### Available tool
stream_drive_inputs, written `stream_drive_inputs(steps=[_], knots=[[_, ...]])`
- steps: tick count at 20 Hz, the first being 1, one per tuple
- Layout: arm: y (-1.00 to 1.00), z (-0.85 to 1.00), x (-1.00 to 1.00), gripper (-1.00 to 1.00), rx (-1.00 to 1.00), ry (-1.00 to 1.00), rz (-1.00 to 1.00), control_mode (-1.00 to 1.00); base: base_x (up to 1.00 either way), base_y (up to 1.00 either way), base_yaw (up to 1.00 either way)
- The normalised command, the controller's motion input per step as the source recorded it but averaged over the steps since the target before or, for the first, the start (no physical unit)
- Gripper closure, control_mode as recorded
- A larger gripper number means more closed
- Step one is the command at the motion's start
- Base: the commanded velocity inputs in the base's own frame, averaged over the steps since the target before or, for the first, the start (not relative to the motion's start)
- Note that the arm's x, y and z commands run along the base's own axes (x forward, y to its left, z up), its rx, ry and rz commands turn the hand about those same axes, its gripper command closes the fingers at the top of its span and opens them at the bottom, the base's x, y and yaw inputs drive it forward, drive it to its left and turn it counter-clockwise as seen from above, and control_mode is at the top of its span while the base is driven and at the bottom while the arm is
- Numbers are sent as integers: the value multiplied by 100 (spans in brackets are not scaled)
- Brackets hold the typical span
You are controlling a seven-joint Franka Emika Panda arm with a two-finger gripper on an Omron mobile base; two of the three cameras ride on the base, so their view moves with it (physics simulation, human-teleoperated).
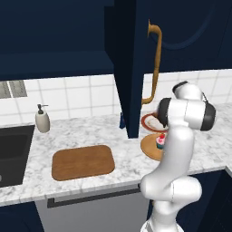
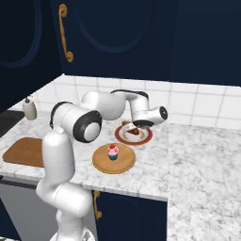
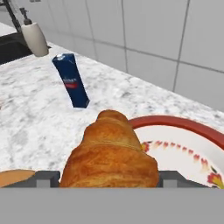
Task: From the different types of pastries on the counter, select a croissant and place it on the cutting board. Then retrieve a jar of jam from the cabinet and place it alongside the croissant on the cutting board.
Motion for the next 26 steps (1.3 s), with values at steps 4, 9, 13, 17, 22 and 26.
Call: stream_drive_inputs(steps=[4, 9, 13, 17, 22, 26], knots=[[33, 68, -53, 100, -6, -18, 0, -100, 0, 0, 0], [39, 46, -54, 100, -3, -13, 0, -100, 0, 0, 0], [62, 27, -51, 100, 0, -3, 0, -100, 0, 0, 0], [65, 24, -54, 100, -1, -2, 2, -100, 0, 0, 0], [61, 27, -62, 100, -1, -2, 1, -100, 0, 0, 0], [61, 12, -69, 100, 0, 0, 2, -100, 0, 0, 0]])
